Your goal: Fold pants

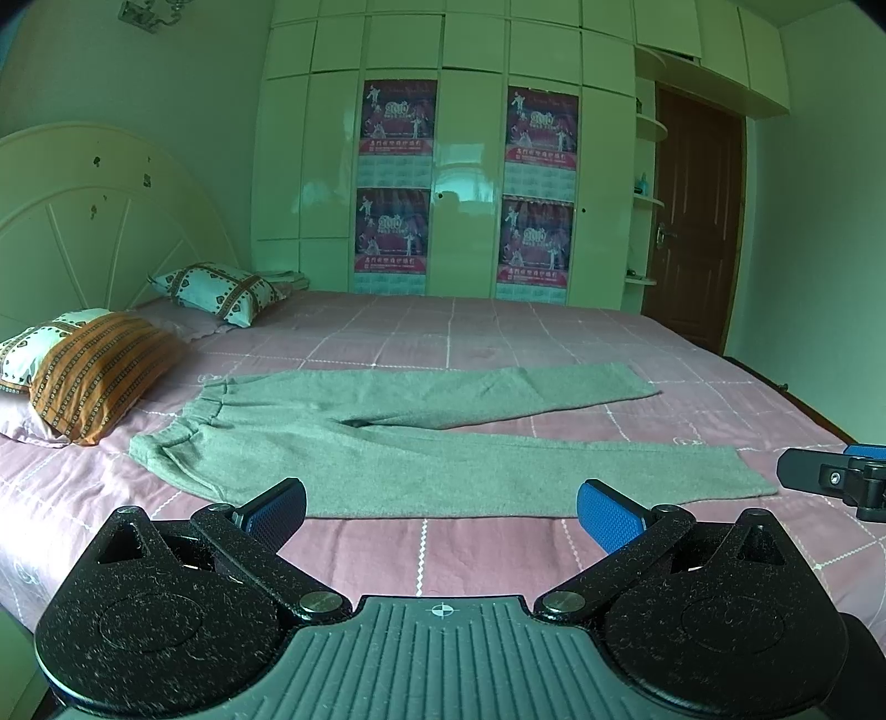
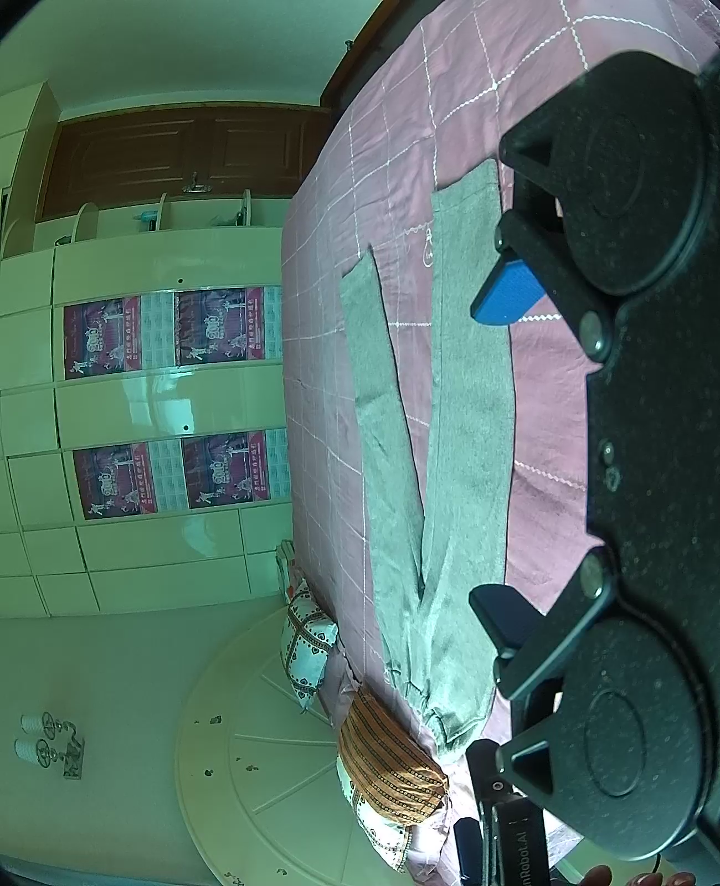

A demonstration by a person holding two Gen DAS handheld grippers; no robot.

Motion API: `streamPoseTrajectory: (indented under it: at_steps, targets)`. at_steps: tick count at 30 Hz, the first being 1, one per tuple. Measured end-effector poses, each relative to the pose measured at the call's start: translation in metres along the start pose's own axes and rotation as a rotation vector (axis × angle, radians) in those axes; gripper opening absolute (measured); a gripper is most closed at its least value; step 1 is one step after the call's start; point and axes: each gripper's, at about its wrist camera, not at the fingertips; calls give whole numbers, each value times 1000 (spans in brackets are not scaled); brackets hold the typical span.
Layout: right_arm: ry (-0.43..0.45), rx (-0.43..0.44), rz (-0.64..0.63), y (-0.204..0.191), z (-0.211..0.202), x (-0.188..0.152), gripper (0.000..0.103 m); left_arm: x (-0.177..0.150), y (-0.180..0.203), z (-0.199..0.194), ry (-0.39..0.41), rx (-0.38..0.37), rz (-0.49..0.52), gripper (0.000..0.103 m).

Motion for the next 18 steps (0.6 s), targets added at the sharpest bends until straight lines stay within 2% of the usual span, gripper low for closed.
streamPoseTrajectory:
  at_steps: [18]
  targets:
    - [-1, 1, 0, 2, 1, -1, 95, -2, 0, 1, -1, -1, 2, 103]
Point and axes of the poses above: each gripper's, at about its wrist camera, not at the fingertips, and z roughly the way its jaws point, y to its right, x to its top, and after that the axes turned 15 degrees about z, right-handed
